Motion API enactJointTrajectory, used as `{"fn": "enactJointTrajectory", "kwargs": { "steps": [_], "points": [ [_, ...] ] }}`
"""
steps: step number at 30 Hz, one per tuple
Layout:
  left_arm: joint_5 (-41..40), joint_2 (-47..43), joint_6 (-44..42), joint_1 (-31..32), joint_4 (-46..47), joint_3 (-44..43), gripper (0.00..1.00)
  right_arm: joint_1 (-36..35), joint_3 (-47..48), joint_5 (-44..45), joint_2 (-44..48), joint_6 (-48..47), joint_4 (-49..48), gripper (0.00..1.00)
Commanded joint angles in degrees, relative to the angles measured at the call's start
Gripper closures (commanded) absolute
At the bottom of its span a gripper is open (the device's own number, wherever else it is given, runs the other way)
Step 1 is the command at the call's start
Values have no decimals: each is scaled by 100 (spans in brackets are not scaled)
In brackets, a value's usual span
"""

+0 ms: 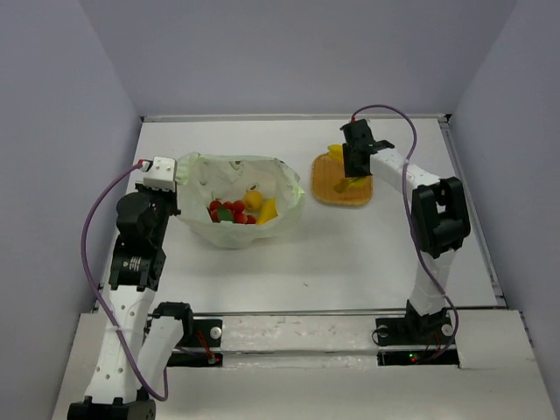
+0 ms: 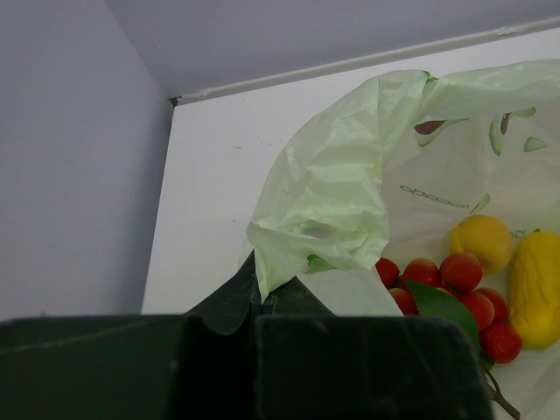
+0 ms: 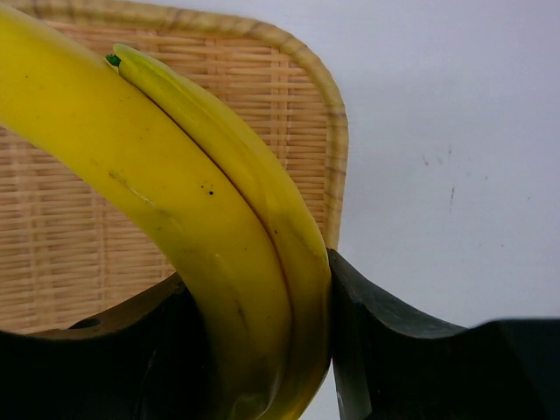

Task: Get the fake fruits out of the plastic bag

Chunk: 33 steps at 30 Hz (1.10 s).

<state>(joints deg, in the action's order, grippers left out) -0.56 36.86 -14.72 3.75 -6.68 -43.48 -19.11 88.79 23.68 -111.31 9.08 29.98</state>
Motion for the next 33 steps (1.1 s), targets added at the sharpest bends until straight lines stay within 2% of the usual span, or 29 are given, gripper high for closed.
{"fn": "enactJointTrajectory", "kwargs": {
  "steps": [1, 8, 11, 14, 15, 17, 18, 21, 24, 26, 30, 31, 33],
  "points": [
    [29, -91, -4, 3, 158, 24, 100, 101, 314, 163, -347, -389, -141, 99],
    [-6, -100, -40, 3, 149, 33, 100, 162, 78, 14, -559, -591, -317, 99],
    [12, -91, -40, 3, 167, 59, 100, 215, -108, 49, -559, -627, -457, 93],
    [21, -56, -48, -6, 193, 33, 100, 215, -134, 163, -498, -697, -475, 61],
    [29, -48, -48, -14, 193, 16, 100, 215, -134, 146, -462, -715, -484, 42],
    [21, -65, -48, -6, 193, 7, 100, 215, -126, 32, -278, -785, -475, 32],
    [29, -82, -57, -14, 193, 15, 100, 215, -108, -4, -199, -803, -440, 23],
    [266, -153, -40, -14, 219, 42, 100, 215, 102, -214, 151, -838, -187, 9],
    [363, -188, -31, -14, 228, 59, 100, 215, 479, -531, 573, -820, 121, 3],
    [390, -223, -31, -14, 237, 86, 100, 23, 769, -514, 776, -838, 315, 3],
    [425, -276, -22, -14, 228, 156, 100, -1074, 1692, 127, 1277, -689, 580, 4],
    [425, -311, -31, -14, 228, 182, 100, -1721, 1929, 354, 1470, -506, 388, 5],
    [442, -364, -22, -14, 220, 217, 100, -2305, 1940, 165, 1768, -303, -303, 8]
  ]
}}
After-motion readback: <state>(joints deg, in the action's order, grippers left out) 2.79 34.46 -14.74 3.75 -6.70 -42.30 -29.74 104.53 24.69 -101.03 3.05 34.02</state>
